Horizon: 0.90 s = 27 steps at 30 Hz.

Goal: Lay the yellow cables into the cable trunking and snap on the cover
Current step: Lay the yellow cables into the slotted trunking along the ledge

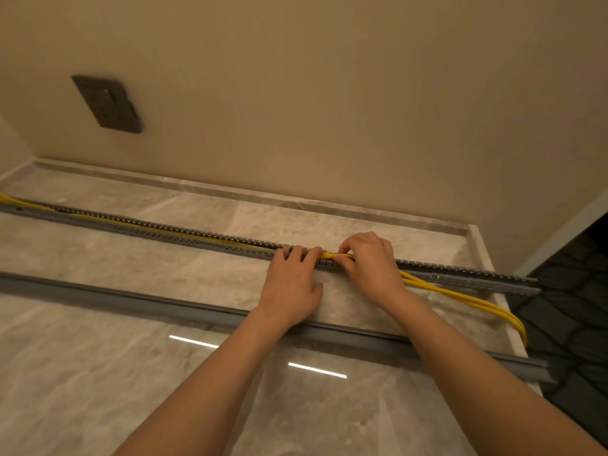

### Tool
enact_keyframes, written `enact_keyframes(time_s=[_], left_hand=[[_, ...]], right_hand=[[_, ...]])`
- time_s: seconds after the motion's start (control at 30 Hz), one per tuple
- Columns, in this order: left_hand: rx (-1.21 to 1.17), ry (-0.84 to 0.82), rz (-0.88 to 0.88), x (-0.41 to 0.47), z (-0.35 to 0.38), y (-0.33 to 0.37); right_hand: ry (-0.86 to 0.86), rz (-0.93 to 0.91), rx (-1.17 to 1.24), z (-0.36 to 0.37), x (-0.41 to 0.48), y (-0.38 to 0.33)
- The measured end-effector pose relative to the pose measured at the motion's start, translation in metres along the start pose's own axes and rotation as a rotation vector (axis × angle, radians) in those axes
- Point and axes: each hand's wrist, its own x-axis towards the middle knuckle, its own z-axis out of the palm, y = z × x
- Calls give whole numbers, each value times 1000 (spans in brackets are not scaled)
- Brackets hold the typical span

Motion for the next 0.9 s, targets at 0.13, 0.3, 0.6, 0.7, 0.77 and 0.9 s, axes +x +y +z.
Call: enact_keyframes(time_s=[0.13,0.3,0.6,0.7,0.77,0.9], left_hand=[[-7,-12,-5,-5,4,1],[-27,-54,-55,-2,2,-3],[13,-42,-3,-9,-1,-1],[42,-67,-27,-5,-5,1],[94,-82,-47,-1,-10,5],[190,-64,6,2,-11,25]], right_hand=[[6,-30,-35,-1,0,0],[47,2,13,0,-1,0],[18,-20,82,0,0,7],[-61,-35,18,-7,-4,11],[-109,-56,-10,-12,-12,14],[-101,-37,-12,-24,-36,21]])
